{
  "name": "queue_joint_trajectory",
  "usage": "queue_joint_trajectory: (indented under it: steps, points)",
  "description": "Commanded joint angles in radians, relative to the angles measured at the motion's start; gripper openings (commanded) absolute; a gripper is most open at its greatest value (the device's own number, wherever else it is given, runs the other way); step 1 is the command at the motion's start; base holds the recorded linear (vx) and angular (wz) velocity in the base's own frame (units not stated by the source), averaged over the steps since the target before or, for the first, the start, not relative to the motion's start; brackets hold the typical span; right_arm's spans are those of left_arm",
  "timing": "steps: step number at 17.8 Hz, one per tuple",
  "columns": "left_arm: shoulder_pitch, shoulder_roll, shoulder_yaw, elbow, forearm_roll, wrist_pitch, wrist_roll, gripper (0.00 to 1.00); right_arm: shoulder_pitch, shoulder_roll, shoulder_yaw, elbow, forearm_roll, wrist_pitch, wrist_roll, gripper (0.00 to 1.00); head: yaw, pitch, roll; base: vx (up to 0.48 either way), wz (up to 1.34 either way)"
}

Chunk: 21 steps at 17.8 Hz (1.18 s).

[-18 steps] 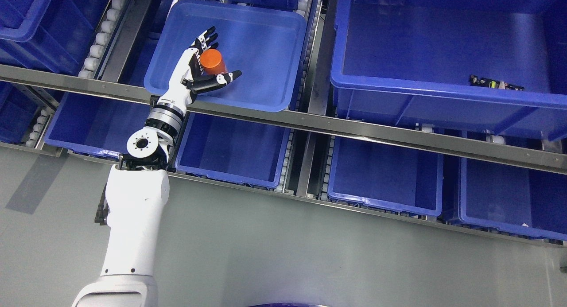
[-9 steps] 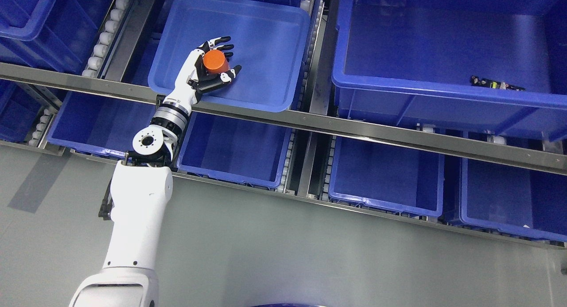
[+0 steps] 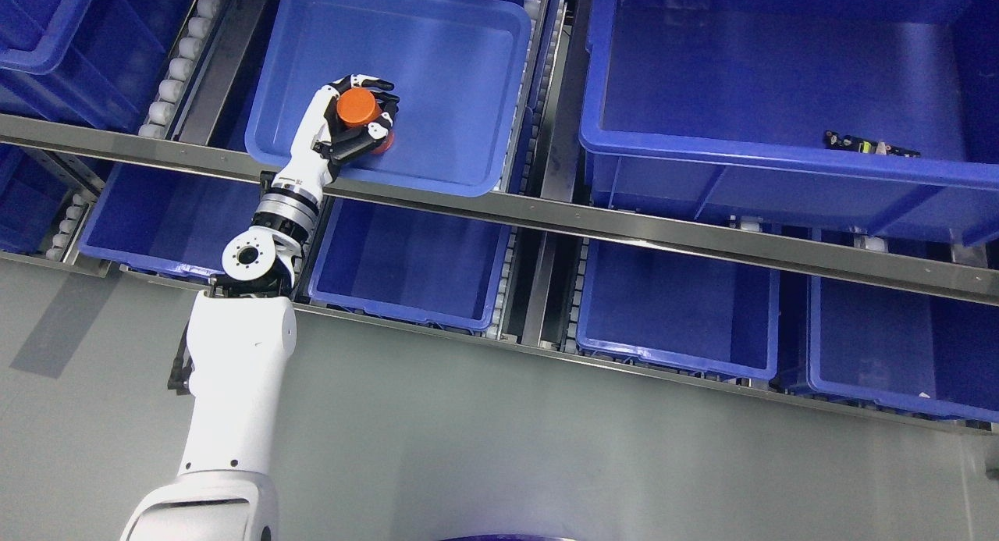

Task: Grab orange capacitor from left shelf to right desk
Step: 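Close the left hand fingers around the orange container, then lift the orange container out of the bin with the left hand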

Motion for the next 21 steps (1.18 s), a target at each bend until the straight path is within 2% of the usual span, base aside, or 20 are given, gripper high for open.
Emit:
queue_joint_trajectory:
  steps: [1,5,13,18,21]
  points:
    - [-0.003,0.018,0.059,0.005,0.077,-0.028,0.001,0.01,0.021,-0.017,-0.012,-0.017,0.006,0.0,0.0,1.0,0.0,0.0,0.0,0.0,0.0]
    - [-0.009,0.018,0.032,-0.041,0.157,-0.083,-0.004,0.0,0.021,-0.017,-0.012,-0.017,0.006,0.0,0.0,1.0,0.0,0.0,0.0,0.0,0.0]
    - [0.009,0.018,-0.128,-0.217,0.292,-0.221,-0.004,0.01,0.021,-0.017,-0.012,-0.017,0.006,0.0,0.0,1.0,0.0,0.0,0.0,0.0,0.0]
    - [0.144,0.018,-0.136,-0.372,0.29,-0.339,-0.004,0.01,0.021,-0.017,-0.012,-0.017,0.006,0.0,0.002,1.0,0.0,0.0,0.0,0.0,0.0]
    - [0.268,0.018,-0.122,-0.441,0.29,-0.462,-0.004,0.01,0.021,-0.017,-0.012,-0.017,0.006,0.0,0.0,1.0,0.0,0.0,0.0,0.0,0.0]
